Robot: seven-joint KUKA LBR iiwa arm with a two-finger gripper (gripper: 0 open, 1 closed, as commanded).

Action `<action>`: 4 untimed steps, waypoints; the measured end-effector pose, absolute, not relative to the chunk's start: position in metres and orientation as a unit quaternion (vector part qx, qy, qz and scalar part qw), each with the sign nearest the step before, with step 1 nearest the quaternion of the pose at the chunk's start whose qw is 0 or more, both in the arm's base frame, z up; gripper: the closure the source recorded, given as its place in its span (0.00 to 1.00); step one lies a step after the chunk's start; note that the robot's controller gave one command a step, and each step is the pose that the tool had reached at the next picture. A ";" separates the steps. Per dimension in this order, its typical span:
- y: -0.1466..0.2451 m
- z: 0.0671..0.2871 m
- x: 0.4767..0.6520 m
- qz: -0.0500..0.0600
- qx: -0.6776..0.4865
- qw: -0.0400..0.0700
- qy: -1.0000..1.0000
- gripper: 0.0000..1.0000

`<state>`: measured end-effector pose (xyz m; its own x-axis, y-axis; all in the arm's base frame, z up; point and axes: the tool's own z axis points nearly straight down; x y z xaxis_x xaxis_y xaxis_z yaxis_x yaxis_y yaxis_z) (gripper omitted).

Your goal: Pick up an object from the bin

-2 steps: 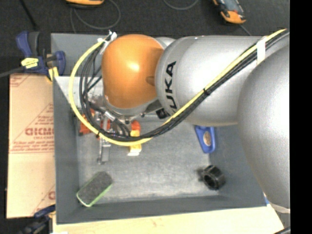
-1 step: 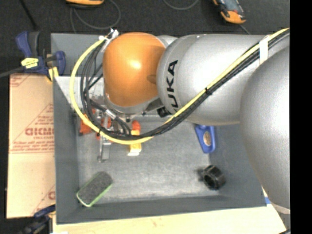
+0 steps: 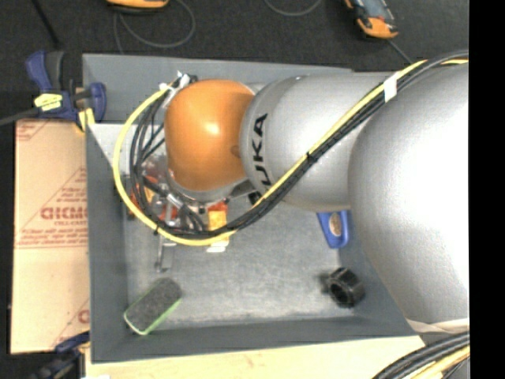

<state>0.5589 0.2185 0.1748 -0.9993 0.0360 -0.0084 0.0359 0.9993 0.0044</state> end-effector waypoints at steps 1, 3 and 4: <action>0.166 0.168 0.568 -0.001 0.020 -0.003 1.000 0.00; 0.134 0.105 0.586 0.000 0.052 -0.001 0.999 0.00; 0.119 0.103 0.583 0.000 -0.009 0.001 1.000 0.00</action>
Offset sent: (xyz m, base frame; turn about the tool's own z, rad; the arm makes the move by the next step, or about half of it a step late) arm 0.0126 -0.0854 -0.0809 0.1537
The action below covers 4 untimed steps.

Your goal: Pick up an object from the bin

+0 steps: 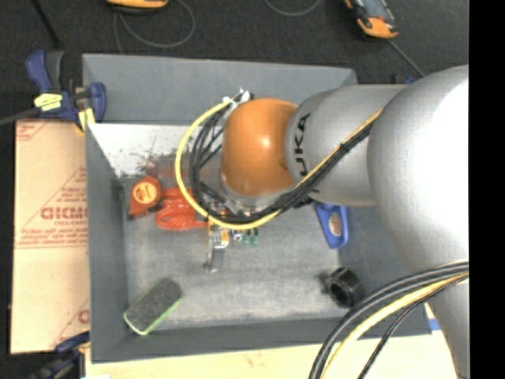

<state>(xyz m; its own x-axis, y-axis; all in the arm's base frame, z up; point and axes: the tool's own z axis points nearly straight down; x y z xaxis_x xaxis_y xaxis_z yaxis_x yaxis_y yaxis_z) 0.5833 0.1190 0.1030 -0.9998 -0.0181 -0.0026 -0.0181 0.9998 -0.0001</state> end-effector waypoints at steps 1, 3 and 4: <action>0.100 0.077 0.578 0.001 0.035 0.002 0.999 0.00; 0.090 0.093 0.592 0.001 0.006 0.005 1.000 0.00; 0.086 0.071 0.618 0.000 -0.059 0.002 0.998 1.00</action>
Offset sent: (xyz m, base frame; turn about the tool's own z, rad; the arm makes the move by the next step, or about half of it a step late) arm 0.0396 -0.0213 0.0116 0.0055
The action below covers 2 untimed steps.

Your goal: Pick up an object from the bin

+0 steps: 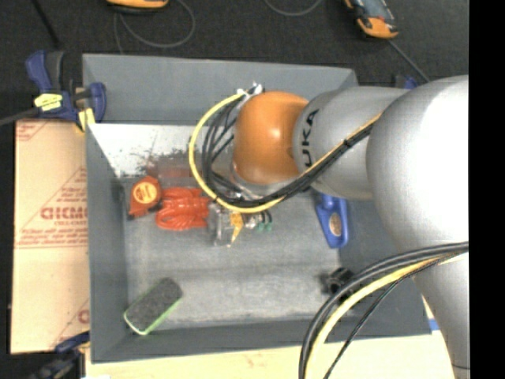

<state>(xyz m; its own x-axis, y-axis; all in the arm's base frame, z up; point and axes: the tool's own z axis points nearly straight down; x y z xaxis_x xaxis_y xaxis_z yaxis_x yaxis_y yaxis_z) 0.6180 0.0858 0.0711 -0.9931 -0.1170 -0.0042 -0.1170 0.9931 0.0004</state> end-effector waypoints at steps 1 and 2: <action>0.086 0.070 0.616 0.000 -0.057 -0.002 0.998 0.00; 0.086 0.070 0.616 0.000 -0.057 -0.002 0.998 0.00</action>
Offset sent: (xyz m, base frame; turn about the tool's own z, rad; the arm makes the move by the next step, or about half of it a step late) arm 0.0000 0.0000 0.0000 0.0000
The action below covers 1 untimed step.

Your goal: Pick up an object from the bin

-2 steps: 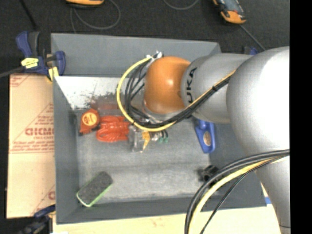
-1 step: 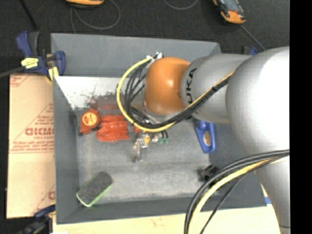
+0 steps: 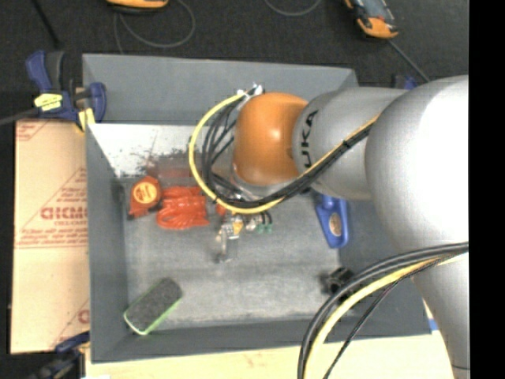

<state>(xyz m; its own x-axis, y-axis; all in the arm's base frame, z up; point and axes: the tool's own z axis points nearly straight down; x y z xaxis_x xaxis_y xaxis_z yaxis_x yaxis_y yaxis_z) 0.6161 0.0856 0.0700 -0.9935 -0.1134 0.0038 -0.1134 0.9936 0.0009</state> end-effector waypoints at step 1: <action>0.081 0.071 0.610 0.000 0.128 -0.001 -0.992 0.00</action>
Offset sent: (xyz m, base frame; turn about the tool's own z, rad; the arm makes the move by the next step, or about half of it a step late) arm -0.0131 -0.1055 0.0005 -0.2985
